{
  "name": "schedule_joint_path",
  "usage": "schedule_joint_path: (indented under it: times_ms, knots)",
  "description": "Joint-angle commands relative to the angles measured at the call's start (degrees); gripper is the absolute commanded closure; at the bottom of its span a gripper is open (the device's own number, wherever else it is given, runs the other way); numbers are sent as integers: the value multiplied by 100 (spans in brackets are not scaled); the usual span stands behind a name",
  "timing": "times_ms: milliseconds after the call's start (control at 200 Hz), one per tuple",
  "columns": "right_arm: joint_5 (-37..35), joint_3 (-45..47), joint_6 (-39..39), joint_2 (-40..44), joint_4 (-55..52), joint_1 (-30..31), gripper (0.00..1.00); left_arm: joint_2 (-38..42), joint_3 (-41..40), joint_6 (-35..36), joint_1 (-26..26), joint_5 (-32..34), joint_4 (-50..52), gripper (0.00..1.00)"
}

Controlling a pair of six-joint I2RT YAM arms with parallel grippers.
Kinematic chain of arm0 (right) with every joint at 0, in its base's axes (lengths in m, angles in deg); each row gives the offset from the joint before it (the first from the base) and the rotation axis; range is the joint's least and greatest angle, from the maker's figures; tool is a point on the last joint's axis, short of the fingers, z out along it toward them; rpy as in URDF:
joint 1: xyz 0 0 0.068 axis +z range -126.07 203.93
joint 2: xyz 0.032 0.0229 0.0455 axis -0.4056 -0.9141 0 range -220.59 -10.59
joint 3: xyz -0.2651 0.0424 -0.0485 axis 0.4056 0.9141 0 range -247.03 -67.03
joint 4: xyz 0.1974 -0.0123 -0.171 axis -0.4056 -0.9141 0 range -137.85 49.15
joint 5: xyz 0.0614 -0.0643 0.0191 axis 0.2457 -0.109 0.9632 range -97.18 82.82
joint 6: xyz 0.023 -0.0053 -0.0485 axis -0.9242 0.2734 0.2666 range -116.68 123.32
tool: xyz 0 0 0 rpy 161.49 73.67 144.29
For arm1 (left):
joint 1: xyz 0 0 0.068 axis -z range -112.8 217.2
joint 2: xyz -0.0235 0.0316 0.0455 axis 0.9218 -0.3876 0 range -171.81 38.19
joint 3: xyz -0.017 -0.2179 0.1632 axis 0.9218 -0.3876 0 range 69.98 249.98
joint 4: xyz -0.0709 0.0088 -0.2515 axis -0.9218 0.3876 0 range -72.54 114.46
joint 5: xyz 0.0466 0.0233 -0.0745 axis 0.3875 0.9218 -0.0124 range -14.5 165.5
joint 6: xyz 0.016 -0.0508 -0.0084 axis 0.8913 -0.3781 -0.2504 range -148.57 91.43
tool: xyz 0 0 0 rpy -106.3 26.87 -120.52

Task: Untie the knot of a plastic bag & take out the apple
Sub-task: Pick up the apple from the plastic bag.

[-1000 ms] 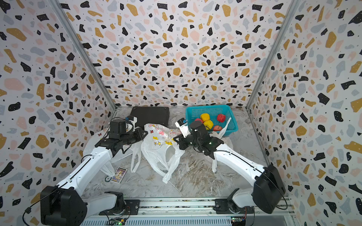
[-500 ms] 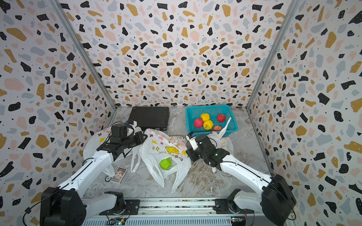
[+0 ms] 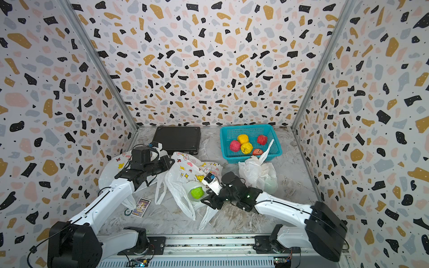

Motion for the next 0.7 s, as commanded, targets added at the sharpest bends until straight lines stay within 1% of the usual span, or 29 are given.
schedule_joint_path:
  times_ms: [0, 50, 105, 150, 240, 295, 335, 425, 496, 516, 536, 596, 651, 671, 696]
  knots:
    - [-334, -589, 158, -485, -204, 1, 41, -67, -22, 17, -21, -34, -181, 100]
    - [-791, -824, 89, -797, -326, -1, 40, -99, -23, 35, -22, -65, -188, 100]
    - [-961, -1073, 62, -1132, -457, 3, 38, -139, -16, 62, -21, -74, -192, 100]
    - [-1400, -1227, -101, -1343, -505, -3, 37, -161, -8, 72, -28, -106, -195, 100]
    - [-1729, -1339, -310, -1679, -288, 2, 33, -189, 9, 81, -22, -133, -194, 100]
    - [-1644, -1443, -336, -1897, -180, 3, 30, -212, 26, 84, -26, -160, -189, 100]
    - [-1707, -1526, -427, -2056, -111, 3, 29, -224, 38, 90, -21, -177, -186, 100]
    - [-1669, -1728, -482, -2435, 8, 2, 23, -225, 50, 105, -22, -199, -183, 100]
    - [-1686, -1921, -464, -2689, -39, 3, 23, -224, 77, 132, -23, -193, -147, 100]
    - [-1720, -1961, -472, -2735, -47, 1, 25, -222, 86, 153, -21, -190, -123, 100]
    - [-1736, -1995, -479, -2779, -57, -4, 29, -230, 101, 174, -24, -175, -96, 100]
    - [-1650, -2077, -414, -2780, -198, 1, 51, -224, 149, 244, -27, -79, -55, 100]
    - [-1599, -2026, -393, -2556, -274, -1, 72, -201, 236, 361, -37, 148, 259, 100]
    - [-1564, -1960, -386, -2417, -283, -4, 76, -193, 267, 415, -53, 269, 346, 100]
    - [-1535, -1848, -361, -2217, -300, -1, 79, -189, 324, 467, -78, 454, 464, 100]
